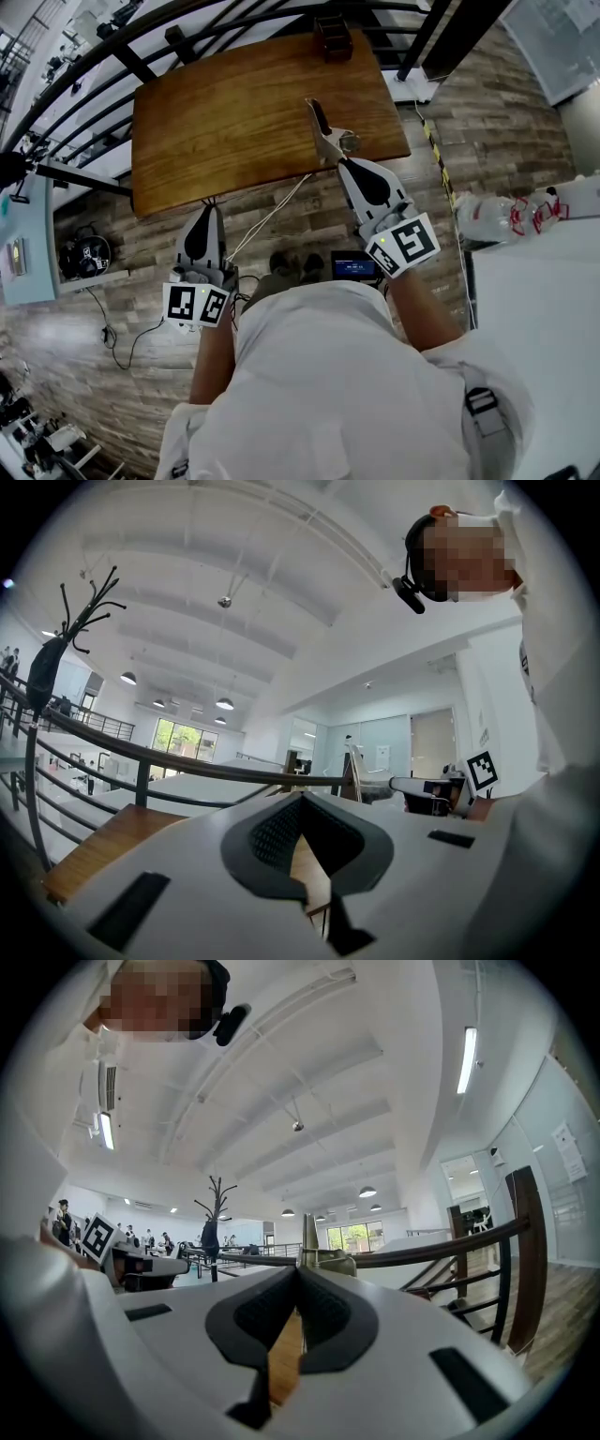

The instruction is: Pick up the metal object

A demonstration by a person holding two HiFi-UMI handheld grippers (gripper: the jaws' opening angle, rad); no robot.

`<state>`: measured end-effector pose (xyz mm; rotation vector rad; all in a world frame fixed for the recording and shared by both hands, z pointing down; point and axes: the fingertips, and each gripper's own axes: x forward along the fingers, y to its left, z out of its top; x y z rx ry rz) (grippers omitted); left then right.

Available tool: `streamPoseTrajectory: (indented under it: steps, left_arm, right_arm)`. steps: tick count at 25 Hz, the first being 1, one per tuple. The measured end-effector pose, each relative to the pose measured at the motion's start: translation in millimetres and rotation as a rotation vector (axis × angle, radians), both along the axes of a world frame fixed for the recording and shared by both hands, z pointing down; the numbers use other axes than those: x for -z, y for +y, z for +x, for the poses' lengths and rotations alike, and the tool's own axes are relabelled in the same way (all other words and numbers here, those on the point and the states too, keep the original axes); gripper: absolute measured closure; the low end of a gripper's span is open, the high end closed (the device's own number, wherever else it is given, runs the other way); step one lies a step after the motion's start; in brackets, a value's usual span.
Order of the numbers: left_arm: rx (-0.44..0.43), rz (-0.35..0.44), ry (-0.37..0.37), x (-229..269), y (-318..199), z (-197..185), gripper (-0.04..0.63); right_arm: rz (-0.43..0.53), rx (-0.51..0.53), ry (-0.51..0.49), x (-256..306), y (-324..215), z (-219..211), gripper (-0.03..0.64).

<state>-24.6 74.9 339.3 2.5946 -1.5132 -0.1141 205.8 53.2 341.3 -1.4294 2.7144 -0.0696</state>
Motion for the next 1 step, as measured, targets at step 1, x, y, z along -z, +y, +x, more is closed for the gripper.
streamPoseTrajectory:
  steps: [1]
  left_arm:
    - [0.0, 0.001, 0.0, 0.2, -1.1, -0.3, 0.586]
  right_arm:
    - [0.001, 0.001, 0.0, 0.1, -0.8, -0.6, 0.594]
